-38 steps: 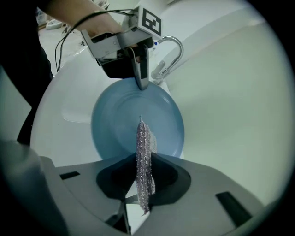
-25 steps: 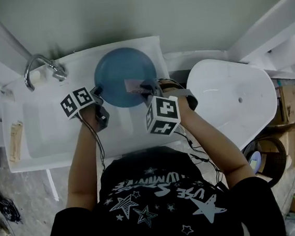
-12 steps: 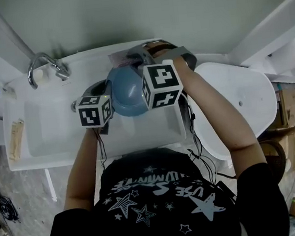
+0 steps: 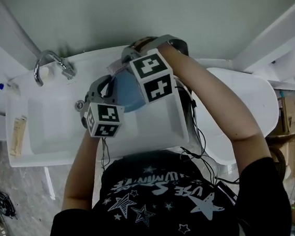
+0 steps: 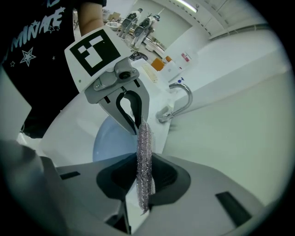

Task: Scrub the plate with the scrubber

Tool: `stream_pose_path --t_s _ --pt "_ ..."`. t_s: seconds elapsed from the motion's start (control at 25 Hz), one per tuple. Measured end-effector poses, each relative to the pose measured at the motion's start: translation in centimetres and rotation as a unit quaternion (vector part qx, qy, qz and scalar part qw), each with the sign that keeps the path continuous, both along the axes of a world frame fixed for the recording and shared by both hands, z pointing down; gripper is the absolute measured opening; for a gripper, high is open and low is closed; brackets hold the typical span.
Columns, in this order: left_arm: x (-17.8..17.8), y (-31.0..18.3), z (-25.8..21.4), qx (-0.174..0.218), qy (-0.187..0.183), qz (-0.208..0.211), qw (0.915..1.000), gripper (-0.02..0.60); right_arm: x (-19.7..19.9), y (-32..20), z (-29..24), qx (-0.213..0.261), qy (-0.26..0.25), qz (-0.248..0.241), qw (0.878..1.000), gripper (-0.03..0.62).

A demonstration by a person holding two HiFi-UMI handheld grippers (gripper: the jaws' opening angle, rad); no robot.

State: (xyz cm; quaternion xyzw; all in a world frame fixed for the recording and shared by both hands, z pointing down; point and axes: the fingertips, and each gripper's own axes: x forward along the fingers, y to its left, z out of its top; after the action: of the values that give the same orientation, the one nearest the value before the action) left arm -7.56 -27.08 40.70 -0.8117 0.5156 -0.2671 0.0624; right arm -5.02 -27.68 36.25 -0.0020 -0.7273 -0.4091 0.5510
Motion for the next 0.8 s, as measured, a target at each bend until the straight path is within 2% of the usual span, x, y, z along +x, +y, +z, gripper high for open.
stream_pose_path --t_s 0.2,0.4,0.6,0.8 --pt "-0.6 0.2 -0.6 0.036 -0.025 0.0 0.999 0.026 -0.1 0.1 -0.2 -0.025 0.007 0.006 1.0 0.083" --pt "-1.4 0.3 -1.1 0.057 -0.027 -0.007 0.998 0.026 1.3 -0.8 -0.6 -0.024 -0.006 0.036 0.999 0.083" --pt "-3.2 0.4 -1.6 0.063 0.007 -0.032 0.9975 0.026 4.1 -2.5 -0.6 -0.02 -0.051 0.094 0.994 0.083" --pt "-4.4 0.8 -3.0 0.072 0.053 -0.038 0.9953 0.026 6.8 -3.6 -0.8 -0.032 -0.121 0.154 0.98 0.082"
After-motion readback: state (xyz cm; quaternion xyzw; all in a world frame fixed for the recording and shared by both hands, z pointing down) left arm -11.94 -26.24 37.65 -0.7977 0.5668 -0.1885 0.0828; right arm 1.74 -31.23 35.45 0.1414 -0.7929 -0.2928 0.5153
